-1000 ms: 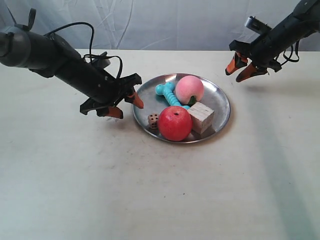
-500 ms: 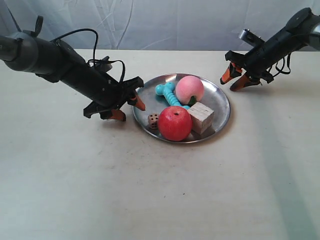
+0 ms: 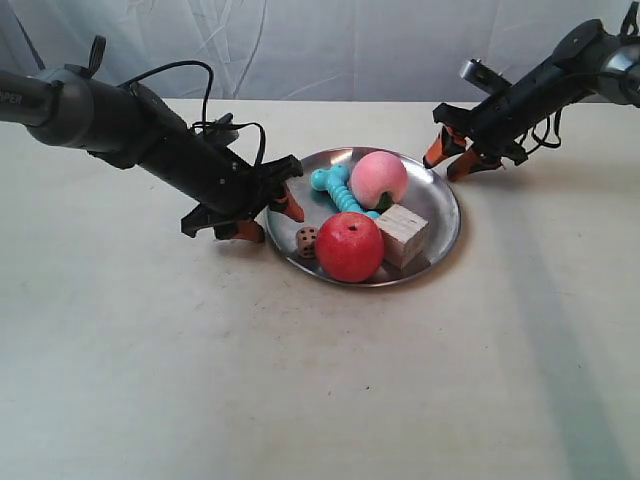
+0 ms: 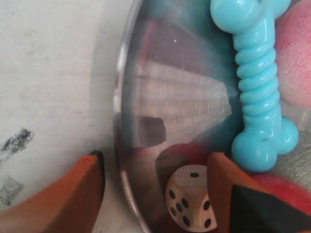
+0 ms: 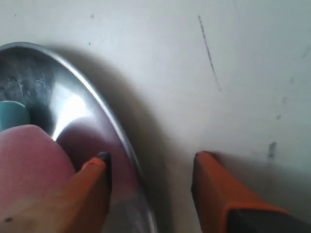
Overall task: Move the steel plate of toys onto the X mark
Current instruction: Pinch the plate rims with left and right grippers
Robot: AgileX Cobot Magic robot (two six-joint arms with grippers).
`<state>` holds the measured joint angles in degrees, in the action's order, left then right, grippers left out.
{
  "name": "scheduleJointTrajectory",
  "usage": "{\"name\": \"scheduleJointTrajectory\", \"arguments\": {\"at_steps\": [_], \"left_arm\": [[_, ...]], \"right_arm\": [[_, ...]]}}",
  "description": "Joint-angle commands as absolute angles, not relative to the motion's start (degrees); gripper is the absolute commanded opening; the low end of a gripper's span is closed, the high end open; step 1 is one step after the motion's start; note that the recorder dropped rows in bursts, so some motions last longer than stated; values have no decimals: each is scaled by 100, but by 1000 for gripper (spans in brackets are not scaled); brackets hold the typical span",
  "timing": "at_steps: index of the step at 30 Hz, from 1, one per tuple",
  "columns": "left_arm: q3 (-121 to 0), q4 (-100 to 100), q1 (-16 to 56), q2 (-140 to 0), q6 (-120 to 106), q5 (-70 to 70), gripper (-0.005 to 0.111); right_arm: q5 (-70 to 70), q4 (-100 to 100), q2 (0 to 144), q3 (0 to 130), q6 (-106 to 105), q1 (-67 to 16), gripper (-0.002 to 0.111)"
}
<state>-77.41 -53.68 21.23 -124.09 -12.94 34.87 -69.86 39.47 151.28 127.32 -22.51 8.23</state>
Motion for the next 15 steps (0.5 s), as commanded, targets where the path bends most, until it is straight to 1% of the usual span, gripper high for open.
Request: {"name": "scheduleJointTrajectory", "arguments": {"at_steps": [1,12,14,15], "left_arm": [[-7682,-5246,2180,-12567,-1254,3531,60],[-7682,-5306,2190,-12567,-1241,3430,60],[-7682,-5306,2189,-12567,-1241,3415,60],[-7682,-5306,2189,-12567,-1241,3334,59]], "right_arm": [[-6996,3764,15415,12645,-2312,624,50],[-6996,3114,15425,12389,-2097,557,50],[-6996,3102,15425,12292,-2097,557,46],[-6996,3080,15425,12216,-2097,557,39]]}}
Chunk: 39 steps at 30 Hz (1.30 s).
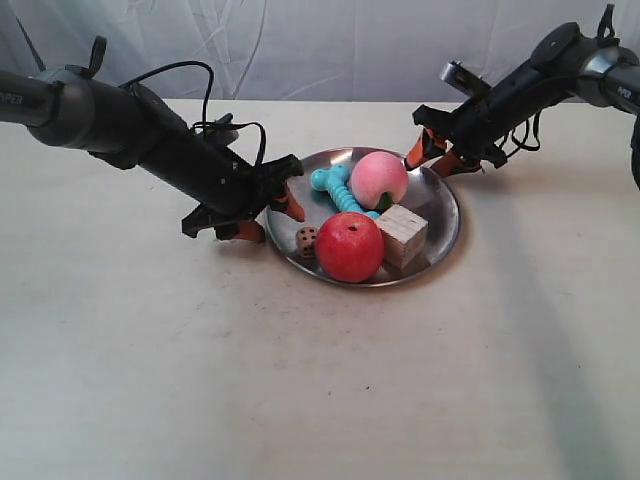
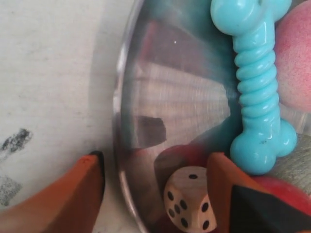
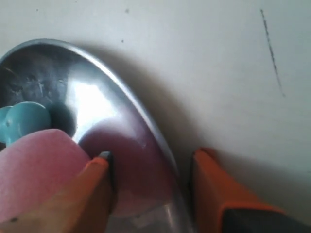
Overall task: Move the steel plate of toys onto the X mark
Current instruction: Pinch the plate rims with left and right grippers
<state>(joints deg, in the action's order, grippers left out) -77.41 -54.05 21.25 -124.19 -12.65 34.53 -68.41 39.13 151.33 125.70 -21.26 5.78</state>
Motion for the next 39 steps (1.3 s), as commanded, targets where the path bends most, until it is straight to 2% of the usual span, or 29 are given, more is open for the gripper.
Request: {"name": "scheduleJointTrajectory", "arguments": {"at_steps": [1,4,7,13,14,20,30,39], "left_arm": [[-7682,-5306,2193,-12567,-1241,3280,58],[-7682,-5263,2353,-12567,-1241,3173,49],[-7682,-5225,2475,-12567,-1241,2991,37],[-7682,-5167,2582,-12567,-1256,2832,2],[-7682,-5147,2582,-12567,-1273,2832,0],[-7682,-5033,2582,-12567,-1284,2904,0],[-8132,-4886,2582,-12735,-1171,3849,0],[-8462,-4290,2582,-12852,-787,4657,0]], "right_arm": [[-6996,3080,15425,12187,-2097,557,34],[-6996,3105,15425,12017,-2073,557,12],[-6996,3162,15425,12016,-2034,557,1],[-6996,3203,15425,12016,-1934,557,-1],[-6996,3203,15425,12016,-1934,557,-1],[-6996,3203,15425,12016,-1934,557,-1],[-6996,2408,15180,12008,-1411,339,-1],[-6996,2556,15122,11895,-1412,314,-1]]}}
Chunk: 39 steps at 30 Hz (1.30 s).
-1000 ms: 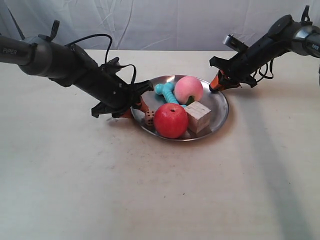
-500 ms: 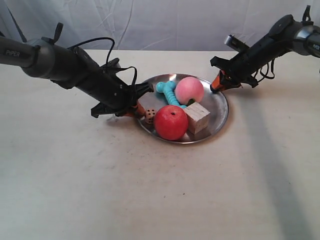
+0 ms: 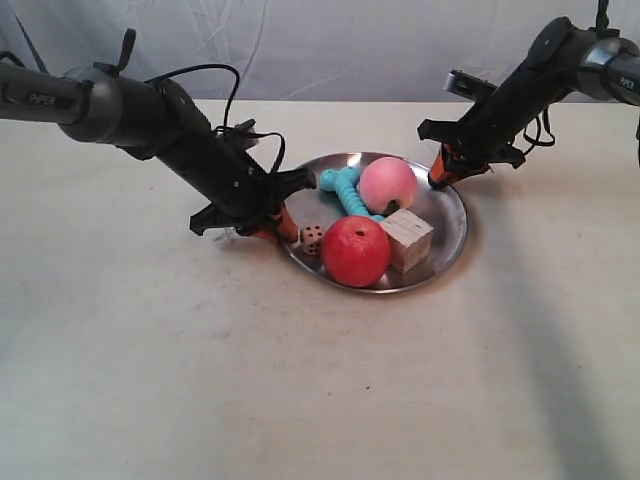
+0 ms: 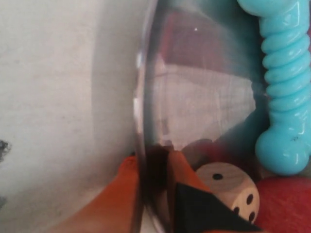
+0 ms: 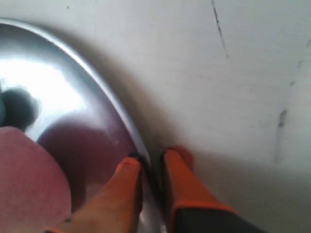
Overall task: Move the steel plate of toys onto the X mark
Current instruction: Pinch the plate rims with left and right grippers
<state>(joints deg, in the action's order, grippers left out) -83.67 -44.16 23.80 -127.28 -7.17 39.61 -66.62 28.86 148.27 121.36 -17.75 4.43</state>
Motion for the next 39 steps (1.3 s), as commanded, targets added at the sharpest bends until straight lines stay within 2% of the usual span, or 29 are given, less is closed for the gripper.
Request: {"name": "scheduleJointTrajectory", "arguments": {"at_steps": [1,19,39], "left_arm": [[-8486,-4233,2582,-12852,-787,4715,0],[-9200,-3659,2582,-12863,-745,6091,0],[-9323,-3373,2582,-12863,-740,6466,0]], "right_arm": [[-6996,2556,15107,11895,-1412,314,-1],[-6996,2265,14694,11497,-1412,314,-1],[-6996,2274,14242,11497,-1452,326,-1]]}}
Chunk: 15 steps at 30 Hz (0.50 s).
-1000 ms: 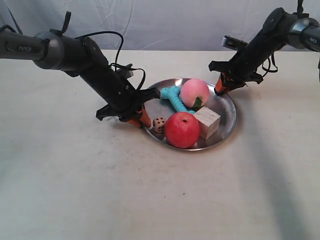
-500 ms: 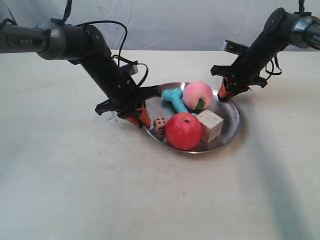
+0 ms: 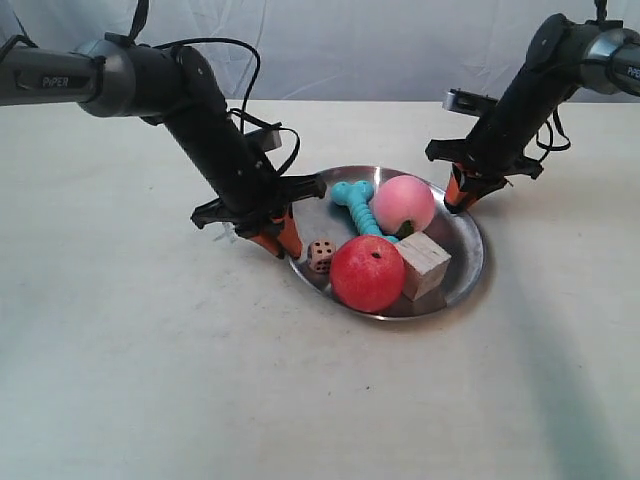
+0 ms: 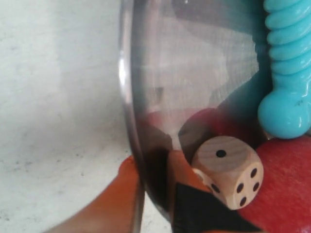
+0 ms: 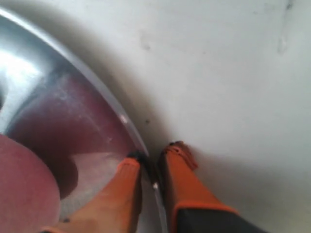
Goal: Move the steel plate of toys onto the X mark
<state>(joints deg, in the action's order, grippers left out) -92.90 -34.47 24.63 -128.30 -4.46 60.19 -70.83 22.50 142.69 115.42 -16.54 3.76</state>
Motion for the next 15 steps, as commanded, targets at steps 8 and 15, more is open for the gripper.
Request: {"name": "scheduleJointTrajectory", "arguments": {"at_steps": [8,15], "left_arm": [[-9323,-3373,2561,-12863,-786,6664,0],[-9480,-3373,2510,-12863,-806,6893,0]], "right_arm": [[-6996,2274,14108,11497,-1442,316,-1],[-6996,2241,13904,11497,-1442,316,-1]]}}
